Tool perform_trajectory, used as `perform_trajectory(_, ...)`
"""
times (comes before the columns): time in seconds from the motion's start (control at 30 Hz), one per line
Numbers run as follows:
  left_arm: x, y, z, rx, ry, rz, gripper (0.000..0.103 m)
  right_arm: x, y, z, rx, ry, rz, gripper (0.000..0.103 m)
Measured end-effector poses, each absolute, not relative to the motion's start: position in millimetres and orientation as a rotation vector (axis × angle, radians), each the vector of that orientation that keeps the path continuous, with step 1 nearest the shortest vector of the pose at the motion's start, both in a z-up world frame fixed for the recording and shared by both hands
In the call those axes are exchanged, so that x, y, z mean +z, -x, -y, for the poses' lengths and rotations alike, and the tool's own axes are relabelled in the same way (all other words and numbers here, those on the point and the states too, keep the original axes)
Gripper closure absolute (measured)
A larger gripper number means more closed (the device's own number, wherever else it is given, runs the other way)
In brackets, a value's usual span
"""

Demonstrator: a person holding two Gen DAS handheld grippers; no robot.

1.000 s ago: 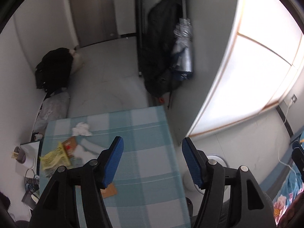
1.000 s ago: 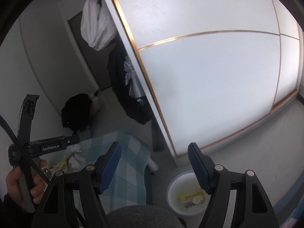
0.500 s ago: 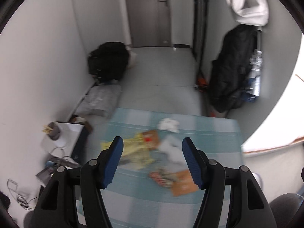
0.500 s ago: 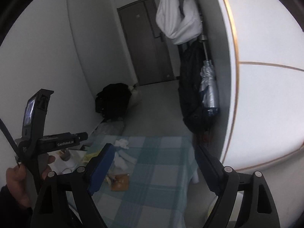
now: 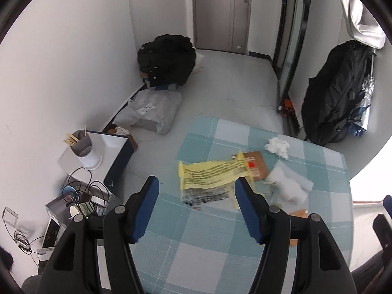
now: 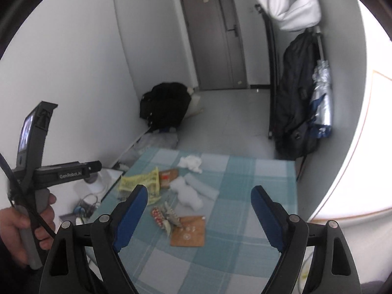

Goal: Collect trash
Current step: 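Move both tools back over the table, then grasp the red-and-white candy wrapper with the right gripper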

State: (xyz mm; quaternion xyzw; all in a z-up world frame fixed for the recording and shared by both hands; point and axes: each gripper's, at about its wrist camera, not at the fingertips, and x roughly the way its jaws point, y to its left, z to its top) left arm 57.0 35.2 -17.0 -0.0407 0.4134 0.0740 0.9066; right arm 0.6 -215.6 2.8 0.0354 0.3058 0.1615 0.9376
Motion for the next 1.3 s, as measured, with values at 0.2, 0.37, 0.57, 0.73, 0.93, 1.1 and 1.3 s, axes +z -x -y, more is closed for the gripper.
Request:
perform_trajectory(0.2, -17, -57, -50, 0.130, 0.130, -0.836, 0.042, -21, -13, 187, 0.374, 0.000, -0.674, 0.017)
perform_trajectory(0.37, -24, -64, -59, 0.116, 0.174, -0.864, 0.042, -38, -27, 166, 0.405, 0.069, -0.725, 0.017)
perform_trajectory(0.57, -32, -70, -67, 0.076, 0.219, -0.892, 0.042, -57, -52, 152, 0.440, 0.102, -0.800, 0.017)
perform_trajectory(0.73, -36, -71, -73, 0.069, 0.255, -0.917, 0.042, -78, -74, 138, 0.489, 0.103, -0.881, 0.019)
perform_trajectory(0.93, -34, -69, -76, 0.084, 0.236, -0.907, 0.042, -93, -86, 125, 0.523, 0.113, -0.930, 0.043)
perform_trajectory(1.1, -38, -69, -82, 0.086, 0.249, -0.910, 0.042, -109, -94, 117, 0.543, 0.138, -0.987, 0.067)
perform_trajectory(1.3, -42, -69, -84, 0.100, 0.253, -0.921, 0.042, -117, -93, 114, 0.539, 0.179, -0.993, 0.080)
